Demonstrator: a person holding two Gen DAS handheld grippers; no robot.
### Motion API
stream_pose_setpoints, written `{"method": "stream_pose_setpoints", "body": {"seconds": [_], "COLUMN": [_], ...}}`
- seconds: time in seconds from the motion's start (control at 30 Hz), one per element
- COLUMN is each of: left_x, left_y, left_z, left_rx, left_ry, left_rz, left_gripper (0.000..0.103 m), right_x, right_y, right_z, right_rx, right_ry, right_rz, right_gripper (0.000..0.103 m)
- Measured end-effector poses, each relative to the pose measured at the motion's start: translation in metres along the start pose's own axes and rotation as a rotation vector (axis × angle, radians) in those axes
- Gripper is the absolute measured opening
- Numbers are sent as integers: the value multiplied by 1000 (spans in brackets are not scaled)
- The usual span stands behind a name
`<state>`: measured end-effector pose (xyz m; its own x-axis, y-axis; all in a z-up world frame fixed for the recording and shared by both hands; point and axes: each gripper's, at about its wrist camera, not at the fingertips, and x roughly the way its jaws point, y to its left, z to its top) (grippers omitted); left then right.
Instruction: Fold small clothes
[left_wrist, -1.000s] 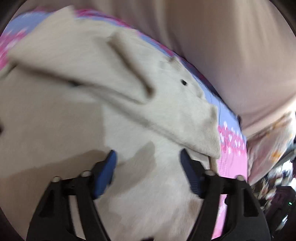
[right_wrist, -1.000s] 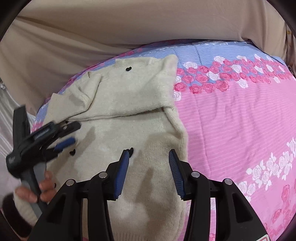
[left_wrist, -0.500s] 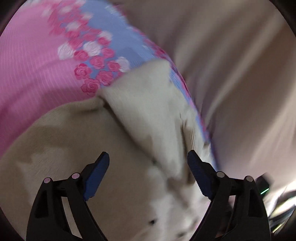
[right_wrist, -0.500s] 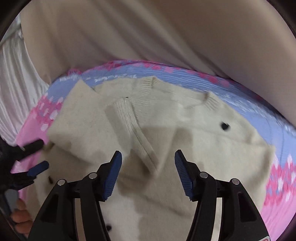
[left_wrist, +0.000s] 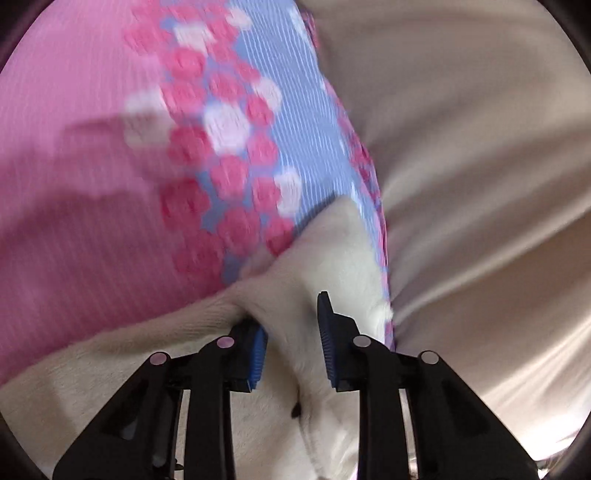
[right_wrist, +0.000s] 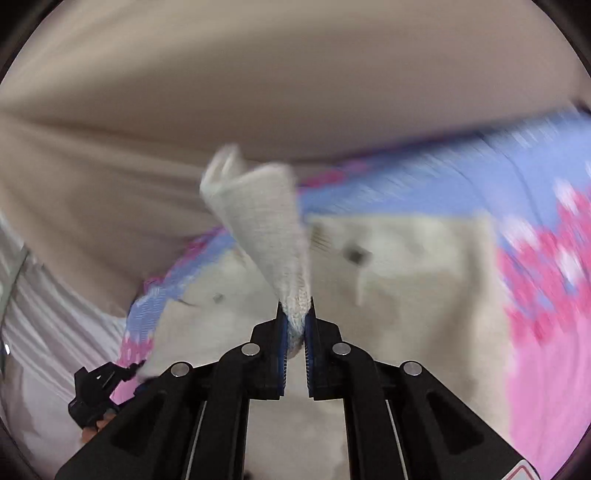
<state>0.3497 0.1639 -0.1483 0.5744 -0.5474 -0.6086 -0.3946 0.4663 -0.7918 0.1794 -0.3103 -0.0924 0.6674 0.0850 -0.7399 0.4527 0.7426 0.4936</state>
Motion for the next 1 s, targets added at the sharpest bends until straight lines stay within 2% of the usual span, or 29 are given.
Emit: {"method": "stream_pose_setpoints", "body": {"seconds": [0.03, 0.07, 0.1, 0.13, 0.2, 0.23, 0.3, 0.37, 0.43, 0.47, 0.5, 0.6, 0.67, 0.73, 0.77, 0.83, 0.9, 0.97, 1.0], "left_x": [9, 17, 22, 23, 22, 23, 22, 20, 13, 7, 6, 11, 13, 18, 19, 19, 19, 22, 22], "left_y": [0, 0, -2, -6, -13, -15, -16, -21, -24, -24, -25, -21, -13, -8, -9, -14, -14, -13, -12], "left_z": [-7, -14, -20, -26, -29, -29, -26, -22, -19, -19, -18, -14, -15, -16, -19, -21, -21, -20, -20], "left_rx": [14, 23, 31, 52, 75, 70, 38, 26, 40, 47, 52, 41, 39, 61, 90, 121, 119, 126, 129], "left_ry": [21, 31, 27, -3, -23, -24, -26, -52, -87, -102, -111, -121, -117, -121, -128, -126, -115, -107, -106], "left_rz": [37, 61, 67, 83, 103, 103, 93, 86, 79, 81, 81, 111, 140, 158, 165, 178, 169, 162, 159], "left_gripper": [23, 24, 24, 25, 29, 30, 30, 28, 23, 21, 20, 18, 18, 16, 16, 16, 16, 16, 16], "right_x": [9, 14, 16, 13, 11, 10, 10, 6, 8, 9, 8, -11, -9, 8, 14, 2, -19, -47, -54], "right_y": [-23, -38, -48, -51, -46, -42, -40, -47, -62, -64, -61, -44, -44, -60, -65, -68, -61, -34, -16], "right_z": [-13, -23, -31, -33, -31, -27, -19, -12, -6, -4, -2, 3, 4, -5, -10, -14, -15, -13, -10], "right_rx": [29, 61, 93, 108, 89, 73, 67, 109, 170, 176, 160, 80, 44, 33, 32, 59, 64, -22, -84], "right_ry": [60, 93, 105, 85, 80, 79, 74, 49, 50, 58, 59, -9, -14, 72, 101, 80, 27, -91, -121], "right_rz": [-48, -54, -25, -1, -6, -9, -10, -3, 31, 52, 62, 87, 36, -48, -53, -42, -116, -206, -193], "right_gripper": [6, 6, 6, 6, 11, 13, 24, 28, 26, 10, 9, 8, 8, 8, 6, 6, 10, 21, 21]}}
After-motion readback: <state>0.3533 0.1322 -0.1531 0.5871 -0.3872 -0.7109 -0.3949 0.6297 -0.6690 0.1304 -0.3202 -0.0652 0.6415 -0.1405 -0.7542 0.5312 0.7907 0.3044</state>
